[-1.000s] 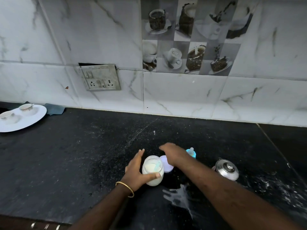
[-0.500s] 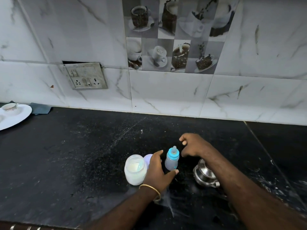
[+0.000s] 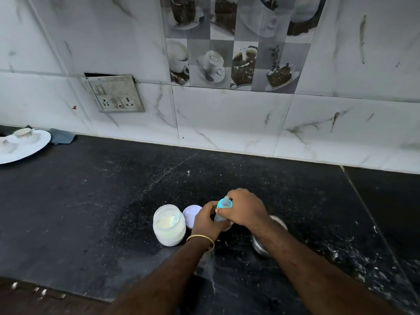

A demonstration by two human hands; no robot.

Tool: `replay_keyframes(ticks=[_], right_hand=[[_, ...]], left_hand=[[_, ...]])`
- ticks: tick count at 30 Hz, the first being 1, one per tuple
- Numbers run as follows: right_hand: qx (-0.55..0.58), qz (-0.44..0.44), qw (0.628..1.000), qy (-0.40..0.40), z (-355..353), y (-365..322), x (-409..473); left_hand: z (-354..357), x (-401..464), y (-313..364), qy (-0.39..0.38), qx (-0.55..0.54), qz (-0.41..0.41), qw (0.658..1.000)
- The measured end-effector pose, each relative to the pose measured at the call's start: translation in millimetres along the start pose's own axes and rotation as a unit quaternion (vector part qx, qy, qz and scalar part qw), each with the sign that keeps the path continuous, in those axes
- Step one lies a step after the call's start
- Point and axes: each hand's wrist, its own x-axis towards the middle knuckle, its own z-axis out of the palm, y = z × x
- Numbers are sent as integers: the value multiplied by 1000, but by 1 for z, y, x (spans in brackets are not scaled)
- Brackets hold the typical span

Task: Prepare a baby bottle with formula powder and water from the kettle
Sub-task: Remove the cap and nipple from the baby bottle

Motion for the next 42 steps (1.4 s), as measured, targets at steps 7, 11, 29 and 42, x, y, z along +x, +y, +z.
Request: replay_keyframes(ticks=[7, 11, 29, 42], right_hand=[[9, -14, 1000, 5, -28, 3, -1], [36, -11, 999, 0, -32, -4, 6], [-31, 6, 987, -156, -70, -32, -4], [-125, 34, 984, -121, -83, -31, -11]], left_hand=[[0, -6, 10, 0, -34, 20, 999], [-5, -1, 10, -23, -36, 42, 998], [-22, 17, -3, -152, -71, 102, 981], [-7, 18, 8, -124, -54, 98, 986]])
